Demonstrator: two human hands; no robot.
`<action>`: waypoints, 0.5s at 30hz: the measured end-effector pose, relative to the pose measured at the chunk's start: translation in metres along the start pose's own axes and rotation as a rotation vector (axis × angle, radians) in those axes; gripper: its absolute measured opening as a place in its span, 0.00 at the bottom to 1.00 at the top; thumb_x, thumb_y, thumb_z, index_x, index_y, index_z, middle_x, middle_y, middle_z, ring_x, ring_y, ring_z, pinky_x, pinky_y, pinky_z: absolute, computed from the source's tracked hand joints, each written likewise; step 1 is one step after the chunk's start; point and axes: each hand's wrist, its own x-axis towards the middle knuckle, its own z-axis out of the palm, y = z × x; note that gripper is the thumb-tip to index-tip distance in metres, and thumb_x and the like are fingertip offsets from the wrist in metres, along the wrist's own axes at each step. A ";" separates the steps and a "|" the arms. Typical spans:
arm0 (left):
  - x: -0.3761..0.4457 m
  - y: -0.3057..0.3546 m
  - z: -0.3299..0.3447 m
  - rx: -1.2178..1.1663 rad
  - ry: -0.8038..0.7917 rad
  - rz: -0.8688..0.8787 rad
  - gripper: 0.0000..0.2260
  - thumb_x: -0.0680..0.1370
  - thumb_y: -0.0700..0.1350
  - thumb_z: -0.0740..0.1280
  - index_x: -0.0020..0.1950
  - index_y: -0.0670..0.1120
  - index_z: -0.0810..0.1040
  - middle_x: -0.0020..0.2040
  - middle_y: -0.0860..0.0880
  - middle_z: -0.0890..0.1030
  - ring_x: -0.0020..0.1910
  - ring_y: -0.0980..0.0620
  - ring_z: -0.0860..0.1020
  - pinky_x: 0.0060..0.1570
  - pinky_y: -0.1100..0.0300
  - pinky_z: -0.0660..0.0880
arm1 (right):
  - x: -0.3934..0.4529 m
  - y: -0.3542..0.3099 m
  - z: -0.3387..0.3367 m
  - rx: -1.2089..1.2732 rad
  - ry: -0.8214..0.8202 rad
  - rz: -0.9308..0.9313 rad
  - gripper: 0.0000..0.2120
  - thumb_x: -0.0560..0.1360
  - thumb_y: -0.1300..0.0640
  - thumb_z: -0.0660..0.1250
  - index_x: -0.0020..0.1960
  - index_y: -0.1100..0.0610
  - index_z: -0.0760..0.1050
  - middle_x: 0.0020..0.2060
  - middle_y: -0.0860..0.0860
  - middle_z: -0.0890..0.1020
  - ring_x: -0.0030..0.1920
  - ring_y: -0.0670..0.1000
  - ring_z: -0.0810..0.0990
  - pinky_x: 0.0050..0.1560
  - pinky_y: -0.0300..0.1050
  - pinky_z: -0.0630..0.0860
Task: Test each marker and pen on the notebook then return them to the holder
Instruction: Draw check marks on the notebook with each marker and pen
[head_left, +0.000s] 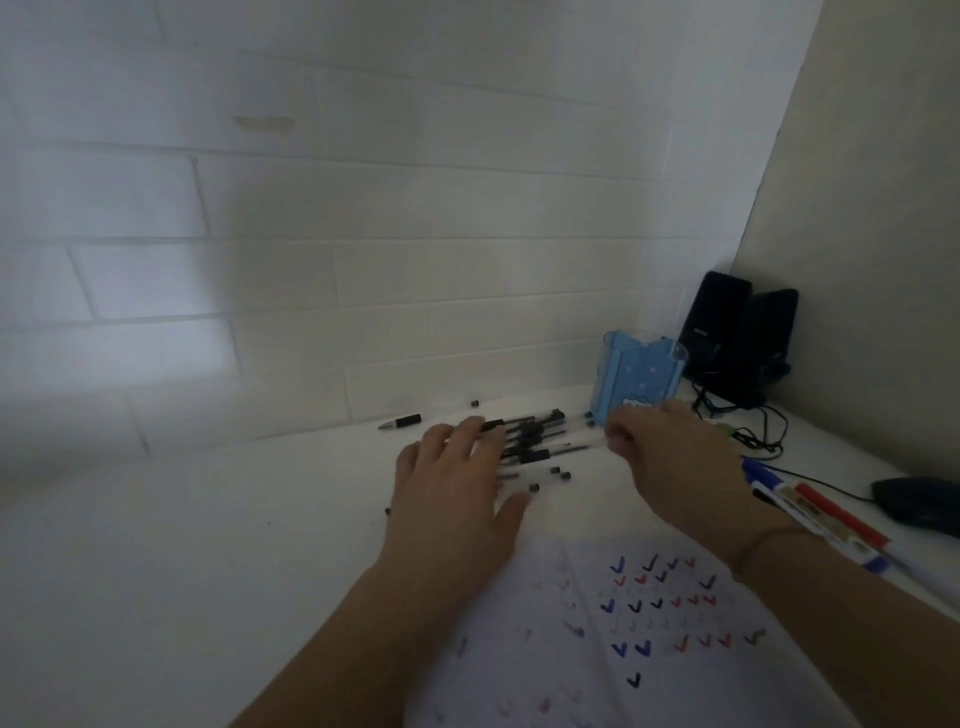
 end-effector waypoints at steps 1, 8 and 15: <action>-0.001 0.007 0.000 -0.024 -0.002 0.034 0.28 0.77 0.63 0.55 0.74 0.52 0.61 0.74 0.53 0.63 0.72 0.50 0.60 0.71 0.51 0.55 | -0.010 -0.003 -0.014 0.038 0.067 -0.005 0.04 0.77 0.51 0.62 0.49 0.49 0.75 0.41 0.46 0.77 0.43 0.47 0.71 0.36 0.42 0.67; -0.010 0.034 -0.011 -0.238 0.007 0.271 0.19 0.78 0.59 0.50 0.51 0.52 0.76 0.46 0.55 0.79 0.44 0.54 0.76 0.43 0.55 0.76 | -0.092 -0.018 -0.092 0.919 0.200 0.271 0.03 0.67 0.52 0.73 0.40 0.47 0.79 0.37 0.46 0.82 0.37 0.45 0.79 0.32 0.32 0.75; -0.027 0.058 -0.021 -0.428 -0.309 0.583 0.11 0.81 0.57 0.53 0.54 0.54 0.71 0.46 0.57 0.74 0.43 0.59 0.72 0.42 0.65 0.69 | -0.117 -0.030 -0.070 1.317 -0.110 0.259 0.08 0.62 0.53 0.75 0.34 0.52 0.75 0.27 0.56 0.81 0.26 0.48 0.79 0.29 0.35 0.74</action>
